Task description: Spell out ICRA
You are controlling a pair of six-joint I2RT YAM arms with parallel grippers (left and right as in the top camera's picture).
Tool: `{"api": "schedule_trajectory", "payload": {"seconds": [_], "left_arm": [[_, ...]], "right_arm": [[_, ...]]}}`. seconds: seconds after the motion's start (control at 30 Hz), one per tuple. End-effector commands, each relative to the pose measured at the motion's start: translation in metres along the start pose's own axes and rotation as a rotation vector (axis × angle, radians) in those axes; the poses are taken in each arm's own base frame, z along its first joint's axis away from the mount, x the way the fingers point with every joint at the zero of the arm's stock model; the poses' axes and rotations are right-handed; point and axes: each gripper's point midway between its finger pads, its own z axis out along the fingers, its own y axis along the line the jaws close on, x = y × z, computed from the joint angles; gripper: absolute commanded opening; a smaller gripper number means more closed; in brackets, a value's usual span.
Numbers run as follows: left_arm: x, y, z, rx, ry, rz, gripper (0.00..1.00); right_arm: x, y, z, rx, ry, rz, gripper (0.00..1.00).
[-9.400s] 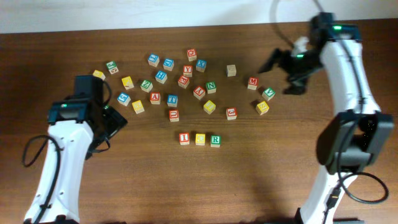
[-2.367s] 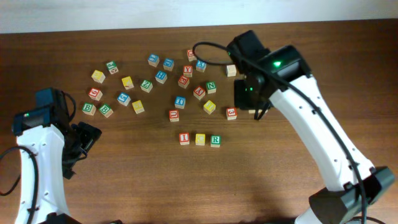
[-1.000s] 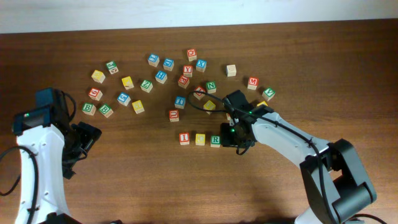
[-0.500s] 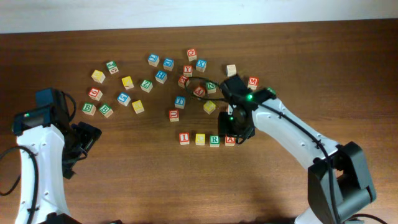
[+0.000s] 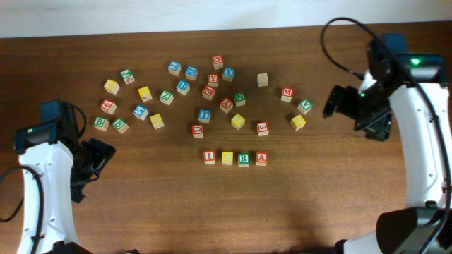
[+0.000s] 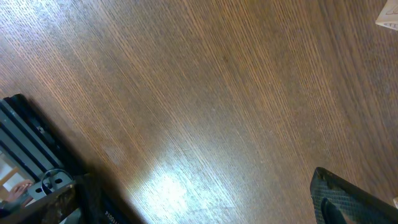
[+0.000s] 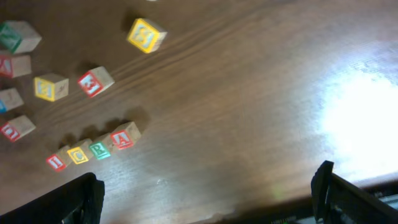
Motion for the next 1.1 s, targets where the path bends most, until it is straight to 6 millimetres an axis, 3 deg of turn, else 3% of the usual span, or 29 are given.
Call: {"api": "schedule_trajectory", "payload": {"seconds": [0.0, 0.13, 0.3, 0.4, 0.5, 0.53, 0.6, 0.67, 0.7, 0.73, 0.77, 0.8, 0.9, 0.93, 1.07], "left_arm": [[-0.002, 0.003, -0.003, 0.0, -0.017, -0.016, 0.99], [-0.002, 0.003, -0.003, 0.0, -0.017, -0.016, 0.99], [-0.002, 0.003, -0.003, 0.0, -0.017, -0.016, 0.99], [-0.002, 0.003, -0.003, 0.0, -0.017, -0.016, 0.99], [-0.002, 0.003, -0.003, 0.0, -0.017, -0.016, 0.99], [-0.002, 0.003, -0.003, 0.0, -0.017, -0.016, 0.99], [-0.002, 0.003, -0.003, 0.0, -0.017, -0.016, 0.99], [-0.009, -0.003, -0.003, 0.026, -0.044, -0.02, 0.99], [-0.016, -0.01, -0.004, 0.052, -0.071, -0.025, 0.99], [-0.018, -0.012, -0.004, 0.062, -0.081, -0.026, 0.99], [-0.016, -0.014, -0.004, 0.074, -0.069, -0.026, 0.99], [-0.011, -0.02, -0.004, 0.106, -0.042, -0.023, 0.99], [0.028, -0.03, -0.008, 0.193, 0.16, 0.011, 1.0], [0.04, -0.044, -0.013, 0.276, 0.203, 0.144, 0.97], [0.067, -0.06, -0.017, 0.297, 0.205, 0.392, 0.99]], "right_arm": [[-0.002, -0.024, -0.007, 0.034, 0.003, 0.059, 0.98], [0.009, -0.031, -0.007, 0.055, 0.05, 0.074, 0.98], [0.004, -0.03, -0.007, 0.047, 0.032, 0.067, 0.98], [0.005, -0.028, -0.007, 0.033, 0.039, -0.069, 0.98], [0.007, -0.025, -0.007, 0.018, 0.05, -0.079, 0.85], [0.006, -0.025, -0.006, 0.016, 0.047, -0.081, 0.73], [0.007, -0.021, -0.005, 0.016, 0.047, -0.094, 0.39], [0.011, -0.015, 0.0, 0.018, 0.058, -0.12, 0.2], [0.012, -0.011, 0.004, 0.018, 0.059, -0.135, 0.2], [0.011, -0.007, 0.005, 0.018, 0.051, -0.148, 0.45], [0.01, -0.004, 0.005, 0.013, 0.041, -0.155, 0.59], [0.007, -0.003, 0.005, 0.009, 0.03, -0.156, 0.59], [0.001, -0.001, 0.005, -0.004, 0.004, -0.157, 0.58], [0.0, 0.0, 0.006, -0.004, 0.004, -0.158, 0.49], [0.003, -0.003, 0.017, 0.009, 0.038, -0.154, 0.39]]}}
